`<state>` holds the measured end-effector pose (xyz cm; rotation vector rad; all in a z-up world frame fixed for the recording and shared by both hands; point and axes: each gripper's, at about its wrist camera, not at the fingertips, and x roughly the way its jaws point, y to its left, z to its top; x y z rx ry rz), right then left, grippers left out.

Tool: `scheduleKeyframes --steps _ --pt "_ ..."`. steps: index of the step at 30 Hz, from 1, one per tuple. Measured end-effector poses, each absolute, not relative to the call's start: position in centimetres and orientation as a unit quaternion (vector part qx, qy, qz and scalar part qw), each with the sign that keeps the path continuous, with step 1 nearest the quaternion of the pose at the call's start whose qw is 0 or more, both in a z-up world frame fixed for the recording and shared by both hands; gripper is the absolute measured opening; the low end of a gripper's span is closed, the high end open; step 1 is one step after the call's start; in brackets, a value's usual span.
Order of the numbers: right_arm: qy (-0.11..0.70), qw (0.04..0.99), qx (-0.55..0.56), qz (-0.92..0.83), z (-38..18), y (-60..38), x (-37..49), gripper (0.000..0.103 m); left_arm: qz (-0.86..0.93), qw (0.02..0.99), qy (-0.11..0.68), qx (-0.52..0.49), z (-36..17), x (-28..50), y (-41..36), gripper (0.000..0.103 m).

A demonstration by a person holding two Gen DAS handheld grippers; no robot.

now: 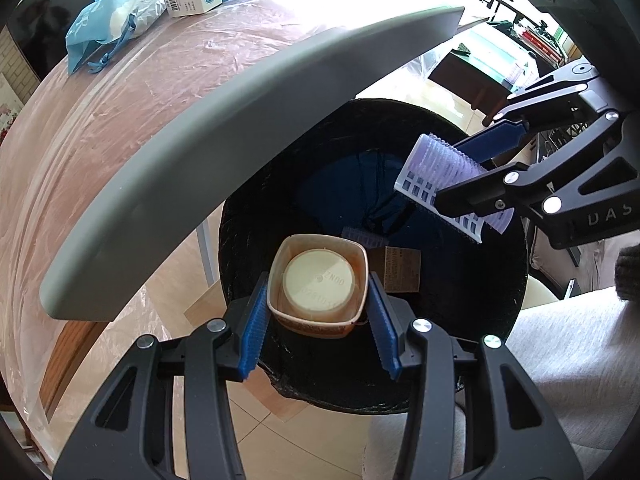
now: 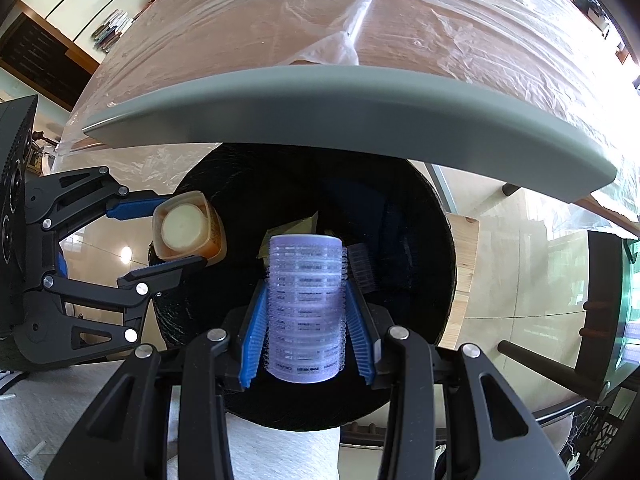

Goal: Collect trash
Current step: 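Lower the roller and cup into the bin opening with both tools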

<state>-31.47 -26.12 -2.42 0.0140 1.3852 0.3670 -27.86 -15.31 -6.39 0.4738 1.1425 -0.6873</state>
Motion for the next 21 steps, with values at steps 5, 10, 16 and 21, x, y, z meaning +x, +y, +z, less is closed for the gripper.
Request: scheduleKeyframes --steps 5,10,16,21 --pt "0.638 0.753 0.006 0.162 -2.8 -26.3 -31.3 0.037 -0.315 0.759 0.525 0.221 -6.8 -27.9 -15.7 0.048" --pt "0.641 0.751 0.002 0.161 -3.1 -26.2 -31.3 0.037 -0.315 0.757 0.526 0.226 -7.1 -27.9 -16.1 0.048" --pt "0.642 0.75 -0.006 0.16 -3.4 -25.7 -31.1 0.037 -0.315 0.757 0.526 0.227 -7.3 -27.8 -16.4 0.048" --pt "0.644 0.749 -0.002 0.158 -3.6 -25.8 -31.4 0.039 -0.324 0.751 0.53 0.225 -7.7 -27.8 -16.5 0.048"
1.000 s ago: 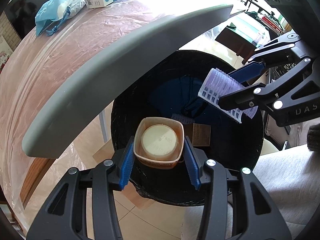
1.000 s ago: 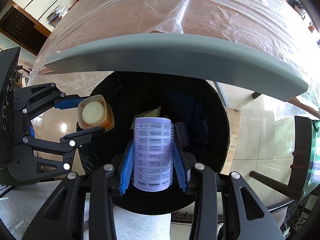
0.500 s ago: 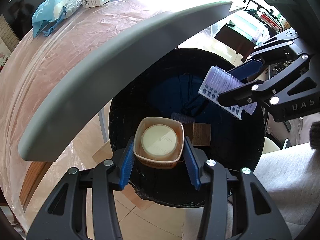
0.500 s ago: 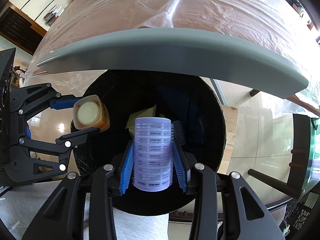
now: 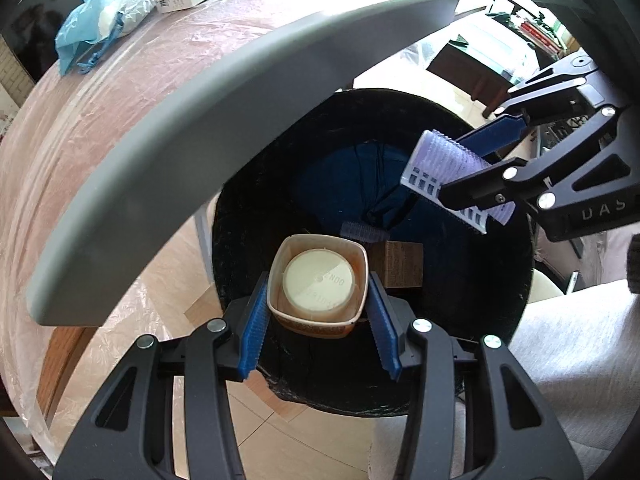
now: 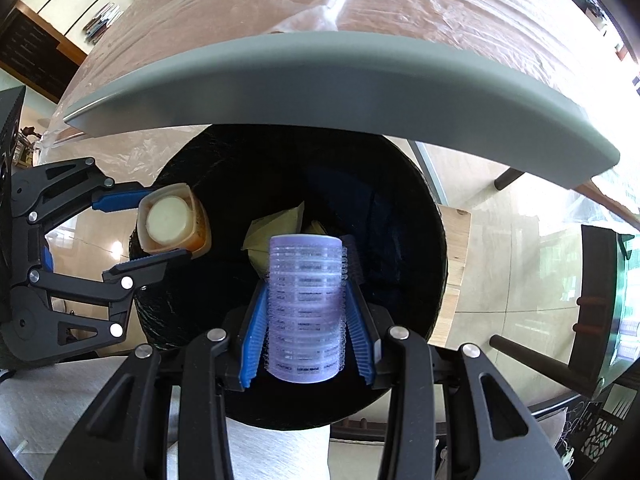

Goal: Collect trash
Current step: 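Lower the roller and cup into the bin opening with both tools, then open both tools to drop the roller and cup into the bin, then grasp the white medicine box with the right tool while the left tool grasps the blue bag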

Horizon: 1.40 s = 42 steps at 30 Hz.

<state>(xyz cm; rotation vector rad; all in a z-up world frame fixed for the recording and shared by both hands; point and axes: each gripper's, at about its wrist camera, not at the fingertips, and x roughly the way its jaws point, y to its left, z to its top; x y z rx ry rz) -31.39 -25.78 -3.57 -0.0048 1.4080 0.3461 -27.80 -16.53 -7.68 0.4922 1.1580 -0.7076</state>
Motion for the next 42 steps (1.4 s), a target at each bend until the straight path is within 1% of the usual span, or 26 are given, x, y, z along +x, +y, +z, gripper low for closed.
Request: scheduleKeyframes --steps 1,2,3,4,10,12,14,16,17,18,21,24,27,35,42 --pt "0.643 0.748 0.001 0.163 -3.5 -25.8 -31.4 0.047 -0.327 0.75 0.53 0.222 -7.6 -27.9 -16.5 0.051" --pt "0.641 0.751 -0.001 0.16 -3.3 -25.9 -31.5 0.057 -0.325 0.753 0.528 0.222 -7.5 -27.8 -16.4 0.072" --pt "0.639 0.754 -0.008 0.151 -3.1 -26.0 -31.6 0.072 -0.319 0.761 0.519 0.222 -7.2 -27.9 -16.3 0.084" --pt "0.634 0.759 -0.011 0.145 -2.9 -26.2 -31.7 0.074 -0.32 0.765 0.514 0.219 -6.9 -28.0 -16.1 0.085" --pt "0.622 0.771 0.01 0.134 -1.2 -27.3 -32.4 0.075 -0.314 0.779 0.509 0.19 -5.2 -28.0 -15.0 0.085" --pt "0.612 0.78 0.017 0.131 -0.3 -27.6 -32.6 0.076 -0.312 0.788 0.503 0.172 -3.9 -28.0 -14.3 0.085" --pt "0.591 0.796 0.017 0.128 1.4 -27.7 -32.8 0.08 -0.316 0.8 0.488 0.15 -2.1 -28.1 -13.6 0.085" --pt "0.569 0.813 0.015 0.124 3.1 -27.6 -32.8 0.085 -0.312 0.813 0.472 0.132 -0.5 -28.3 -12.9 0.089" --pt "0.558 0.82 0.018 0.125 4.0 -28.3 -33.2 0.086 -0.307 0.823 0.462 0.125 0.4 -28.2 -12.4 0.093" --pt "0.545 0.828 0.02 0.126 4.8 -28.3 -33.1 0.087 -0.299 0.831 0.453 0.12 1.1 -28.1 -12.1 0.094" --pt "0.516 0.847 0.013 0.131 6.6 -28.0 -32.1 0.092 -0.271 0.85 0.44 0.1 2.6 -27.1 -11.0 0.096" --pt "0.494 0.858 -0.013 0.138 7.6 -26.9 -30.3 0.093 -0.242 0.864 0.435 0.072 3.5 -25.7 -9.9 0.096" --pt "0.483 0.863 -0.04 0.143 7.6 -25.8 -28.2 0.093 -0.205 0.876 0.433 0.063 3.9 -24.5 -9.2 0.096" --pt "0.483 0.862 -0.065 0.141 6.7 -24.1 -23.5 0.093 -0.14 0.888 0.435 0.053 4.9 -22.7 -6.7 0.096" --pt "0.49 0.859 -0.063 0.133 5.6 -23.9 -20.3 0.093 -0.107 0.889 0.442 0.052 5.1 -21.3 -5.8 0.096"
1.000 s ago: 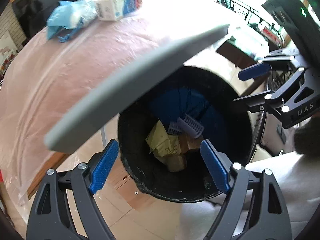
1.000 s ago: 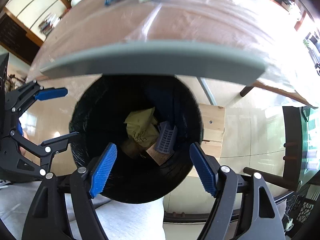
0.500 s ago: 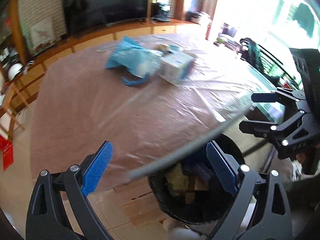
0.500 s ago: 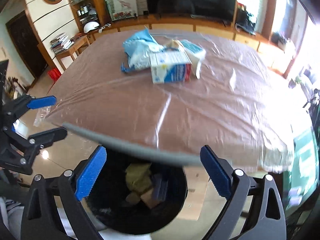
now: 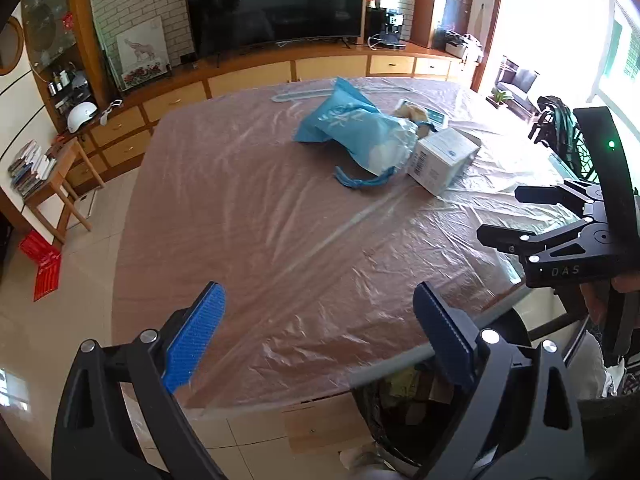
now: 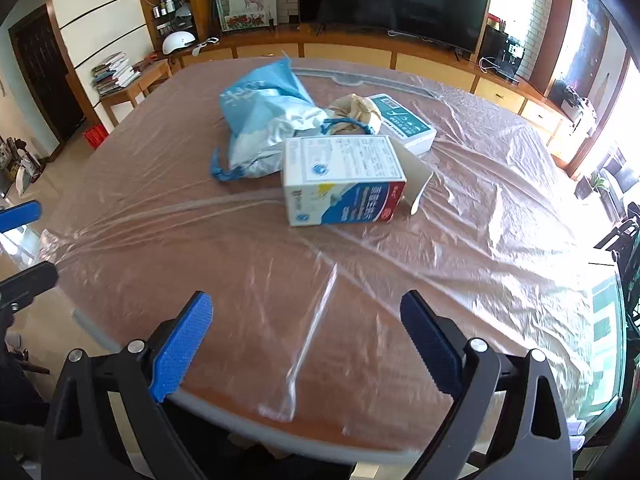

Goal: Collect trash
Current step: 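Grasp the white medicine box with the right tool while the left tool grasps the blue bag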

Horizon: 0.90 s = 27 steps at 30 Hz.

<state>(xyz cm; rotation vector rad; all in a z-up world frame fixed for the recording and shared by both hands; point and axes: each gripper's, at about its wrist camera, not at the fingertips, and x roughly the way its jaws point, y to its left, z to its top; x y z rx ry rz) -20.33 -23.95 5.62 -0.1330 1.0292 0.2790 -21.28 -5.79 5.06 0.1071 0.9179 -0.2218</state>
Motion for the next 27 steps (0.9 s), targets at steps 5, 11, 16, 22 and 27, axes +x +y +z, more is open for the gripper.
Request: scheduleKeyframes --steps 5,11,16,22,27 --pt "0.491 0.859 -0.053 0.134 5.1 -24.1 -18.2 0.093 -0.09 0.89 0.445 0.04 5.3 -19.2 -5.3 0.096" --pt "0.49 0.859 -0.063 0.136 4.5 -24.1 -15.7 0.093 -0.071 0.894 0.44 0.036 5.9 -17.6 -5.0 0.096" --pt "0.49 0.858 -0.07 0.138 4.3 -24.0 -14.4 0.093 -0.069 0.891 0.448 0.026 5.8 -16.0 -5.0 0.096" --pt "0.49 0.856 -0.069 0.152 3.9 -24.1 -13.7 0.093 -0.087 0.883 0.462 0.0 5.9 -12.9 -5.2 0.096" --pt "0.484 0.858 -0.06 0.163 4.0 -23.9 -13.6 0.093 -0.102 0.867 0.484 -0.05 5.7 -9.6 -5.6 0.096"
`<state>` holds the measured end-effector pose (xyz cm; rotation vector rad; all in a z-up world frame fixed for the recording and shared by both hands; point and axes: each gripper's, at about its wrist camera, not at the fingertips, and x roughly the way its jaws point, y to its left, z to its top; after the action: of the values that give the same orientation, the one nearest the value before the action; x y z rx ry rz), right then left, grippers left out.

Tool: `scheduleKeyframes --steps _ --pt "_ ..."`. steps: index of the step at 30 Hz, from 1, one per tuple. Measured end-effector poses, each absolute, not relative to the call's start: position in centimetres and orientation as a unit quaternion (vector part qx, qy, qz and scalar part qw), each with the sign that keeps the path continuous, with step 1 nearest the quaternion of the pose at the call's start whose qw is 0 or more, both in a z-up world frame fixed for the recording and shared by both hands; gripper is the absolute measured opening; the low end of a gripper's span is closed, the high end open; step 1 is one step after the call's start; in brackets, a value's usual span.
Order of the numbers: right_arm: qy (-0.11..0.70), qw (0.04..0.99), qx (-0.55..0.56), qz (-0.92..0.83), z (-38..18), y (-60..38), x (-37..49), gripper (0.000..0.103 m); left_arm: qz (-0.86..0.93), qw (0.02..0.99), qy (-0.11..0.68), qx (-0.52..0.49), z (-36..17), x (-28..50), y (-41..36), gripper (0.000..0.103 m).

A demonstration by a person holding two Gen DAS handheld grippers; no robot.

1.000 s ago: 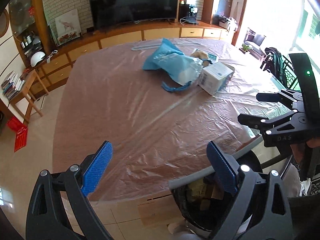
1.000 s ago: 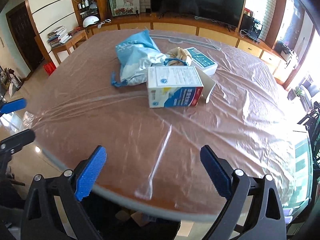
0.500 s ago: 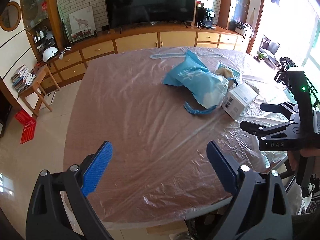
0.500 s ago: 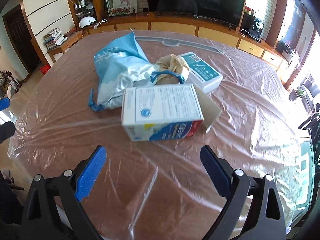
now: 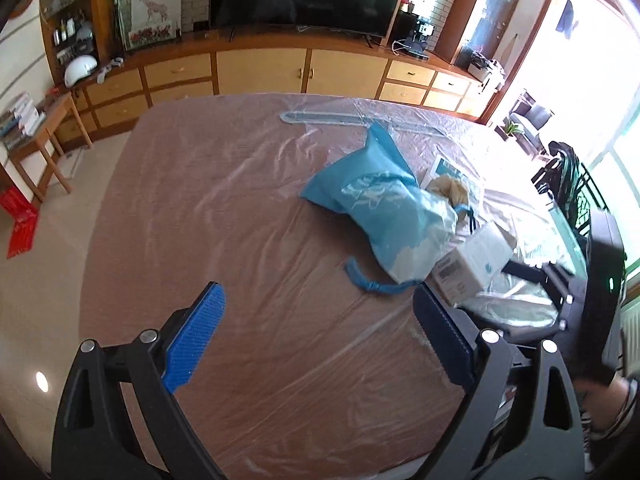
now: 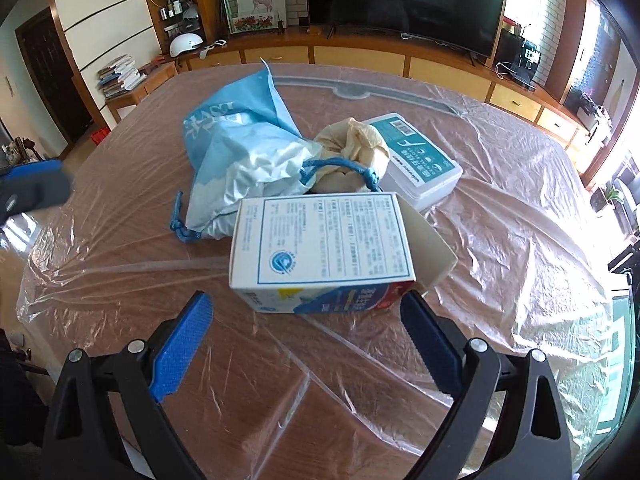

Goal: Collect trash
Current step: 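Grasp the white medicine box with the right tool while the left tool grasps the blue bag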

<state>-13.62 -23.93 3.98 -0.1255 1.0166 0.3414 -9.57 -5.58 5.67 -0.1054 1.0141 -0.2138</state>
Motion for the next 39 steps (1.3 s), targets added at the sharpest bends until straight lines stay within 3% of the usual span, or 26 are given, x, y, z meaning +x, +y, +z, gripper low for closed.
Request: scheduleKeyframes --steps 20,39 --pt "0.462 0.861 -0.089 0.195 3.6 -22.1 -12.8 0.094 -0.16 0.768 0.562 -0.263 1.3 0.8 -7.7 0.096" --pt "0.475 0.846 -0.132 0.203 3.1 -19.4 -11.9 0.098 -0.155 0.776 0.588 -0.167 0.8 2.6 -10.4 0.096"
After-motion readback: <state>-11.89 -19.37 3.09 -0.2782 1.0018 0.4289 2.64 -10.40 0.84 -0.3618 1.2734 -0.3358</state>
